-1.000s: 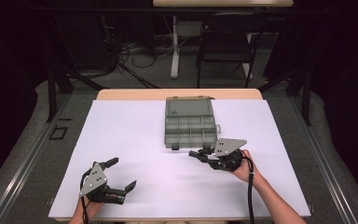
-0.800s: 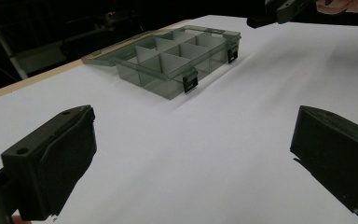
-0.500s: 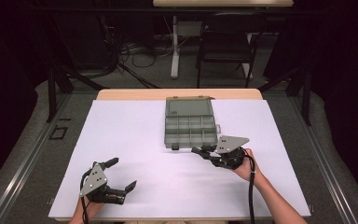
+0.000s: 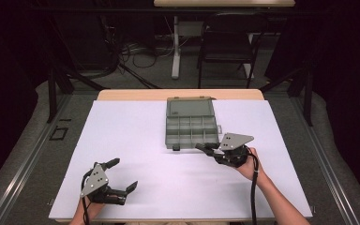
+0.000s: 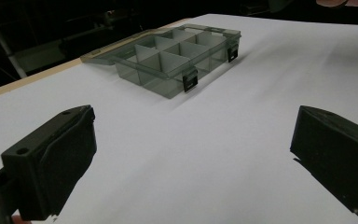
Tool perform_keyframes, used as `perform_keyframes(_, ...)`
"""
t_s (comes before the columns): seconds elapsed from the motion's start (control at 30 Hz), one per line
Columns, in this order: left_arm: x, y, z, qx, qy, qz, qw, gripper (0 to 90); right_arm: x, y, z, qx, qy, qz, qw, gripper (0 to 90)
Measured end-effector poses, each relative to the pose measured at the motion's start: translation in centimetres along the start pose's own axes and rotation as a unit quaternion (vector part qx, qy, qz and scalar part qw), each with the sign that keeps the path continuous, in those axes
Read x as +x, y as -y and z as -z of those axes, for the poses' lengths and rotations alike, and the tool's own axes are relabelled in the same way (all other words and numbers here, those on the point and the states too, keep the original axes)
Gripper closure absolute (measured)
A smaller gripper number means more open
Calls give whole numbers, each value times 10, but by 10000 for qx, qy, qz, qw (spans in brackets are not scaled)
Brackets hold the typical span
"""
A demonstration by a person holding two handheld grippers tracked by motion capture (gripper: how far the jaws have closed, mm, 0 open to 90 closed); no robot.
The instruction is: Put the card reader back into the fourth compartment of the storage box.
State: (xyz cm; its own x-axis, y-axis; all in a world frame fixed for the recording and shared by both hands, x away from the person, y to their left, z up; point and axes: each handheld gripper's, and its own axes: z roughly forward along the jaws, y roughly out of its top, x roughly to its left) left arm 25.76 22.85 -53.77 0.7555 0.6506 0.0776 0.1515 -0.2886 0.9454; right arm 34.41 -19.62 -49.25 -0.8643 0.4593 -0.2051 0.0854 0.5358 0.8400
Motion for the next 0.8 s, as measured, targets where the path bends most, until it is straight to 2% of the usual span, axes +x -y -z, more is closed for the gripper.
perform_keyframes(0.47, 0, 0, 0, 10, 20, -14, 10000, 3, -8, -2, 5, -25, 388, -179, 9991, 736)
perform_keyframes(0.8, 0, 0, 0, 10, 7, -22, 10000, 4, -15, -2, 5, 42, 569, -312, 9979, 736)
